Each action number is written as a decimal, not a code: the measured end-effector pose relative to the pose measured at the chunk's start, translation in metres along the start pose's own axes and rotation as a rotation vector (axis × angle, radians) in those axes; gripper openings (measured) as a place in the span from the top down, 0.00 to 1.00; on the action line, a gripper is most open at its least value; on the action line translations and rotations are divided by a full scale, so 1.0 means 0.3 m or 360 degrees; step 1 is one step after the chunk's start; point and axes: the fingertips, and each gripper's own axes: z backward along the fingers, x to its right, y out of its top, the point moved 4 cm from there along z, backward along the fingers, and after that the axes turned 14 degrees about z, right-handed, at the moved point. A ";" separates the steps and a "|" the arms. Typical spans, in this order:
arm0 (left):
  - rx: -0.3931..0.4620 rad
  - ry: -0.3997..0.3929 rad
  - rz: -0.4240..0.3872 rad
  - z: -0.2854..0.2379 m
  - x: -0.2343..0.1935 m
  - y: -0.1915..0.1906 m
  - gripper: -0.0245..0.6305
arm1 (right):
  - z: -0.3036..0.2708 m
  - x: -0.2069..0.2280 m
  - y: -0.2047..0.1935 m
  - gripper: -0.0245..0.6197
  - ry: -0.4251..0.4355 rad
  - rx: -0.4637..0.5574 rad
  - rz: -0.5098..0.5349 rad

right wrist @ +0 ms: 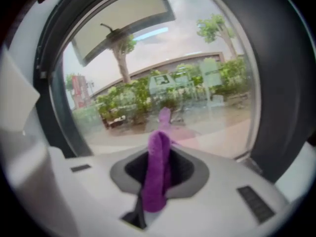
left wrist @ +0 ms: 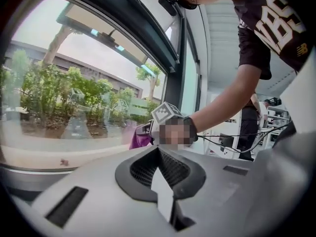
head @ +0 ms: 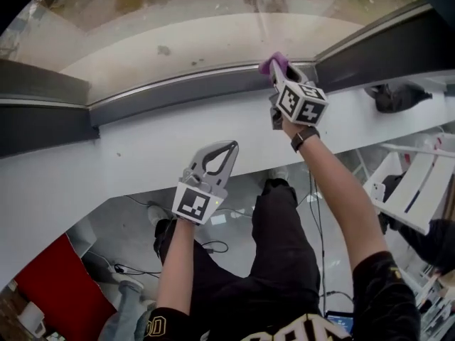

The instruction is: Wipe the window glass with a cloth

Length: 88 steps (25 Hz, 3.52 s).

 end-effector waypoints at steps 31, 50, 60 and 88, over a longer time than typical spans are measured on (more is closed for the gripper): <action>0.0016 0.0311 0.0183 0.474 -0.353 -0.060 0.95 | -0.270 -0.827 -0.081 0.85 0.0452 -0.0017 0.0082; 0.0102 0.0308 0.0086 -0.196 0.083 0.098 0.95 | 0.192 0.366 -0.119 0.85 -0.0196 -0.0058 -0.0476; 0.0258 0.0512 0.0260 0.166 0.301 0.587 0.95 | 0.731 -0.143 0.505 0.85 0.0231 0.0226 0.0102; 0.0674 0.0862 -0.0053 0.919 0.609 1.275 0.95 | 1.505 -0.928 1.079 0.85 0.0324 0.0728 0.0548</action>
